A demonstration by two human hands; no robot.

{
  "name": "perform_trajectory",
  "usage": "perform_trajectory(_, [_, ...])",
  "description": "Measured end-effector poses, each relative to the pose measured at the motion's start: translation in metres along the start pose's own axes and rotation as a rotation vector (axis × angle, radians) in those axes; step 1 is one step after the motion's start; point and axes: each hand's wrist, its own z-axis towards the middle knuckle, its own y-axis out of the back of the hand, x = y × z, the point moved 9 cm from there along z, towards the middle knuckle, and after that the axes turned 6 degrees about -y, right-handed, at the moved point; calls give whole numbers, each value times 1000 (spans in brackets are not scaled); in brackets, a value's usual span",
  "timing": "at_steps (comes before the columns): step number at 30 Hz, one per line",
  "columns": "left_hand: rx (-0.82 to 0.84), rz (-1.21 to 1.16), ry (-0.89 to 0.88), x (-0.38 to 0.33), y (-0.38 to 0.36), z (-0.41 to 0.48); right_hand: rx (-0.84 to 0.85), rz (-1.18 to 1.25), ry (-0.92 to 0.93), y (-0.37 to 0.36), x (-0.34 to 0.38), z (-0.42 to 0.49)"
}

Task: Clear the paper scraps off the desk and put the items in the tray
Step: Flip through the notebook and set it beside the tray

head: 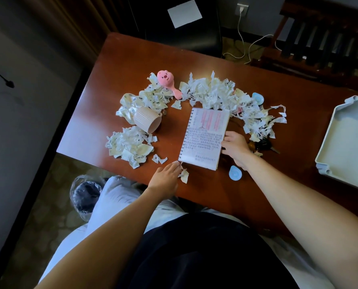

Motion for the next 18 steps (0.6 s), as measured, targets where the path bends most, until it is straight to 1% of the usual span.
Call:
perform_trajectory(7, [4,11,11,11,-1,-8,-8,-8,-4,-1,-3,1])
perform_trajectory(13, [-49,-34,54,22,6,-10,-13,-9,-1,-1,-1,-3])
perform_trajectory(18, [-73,-188,175,36,13,-6,-12,-77,13,-1,-4,-5])
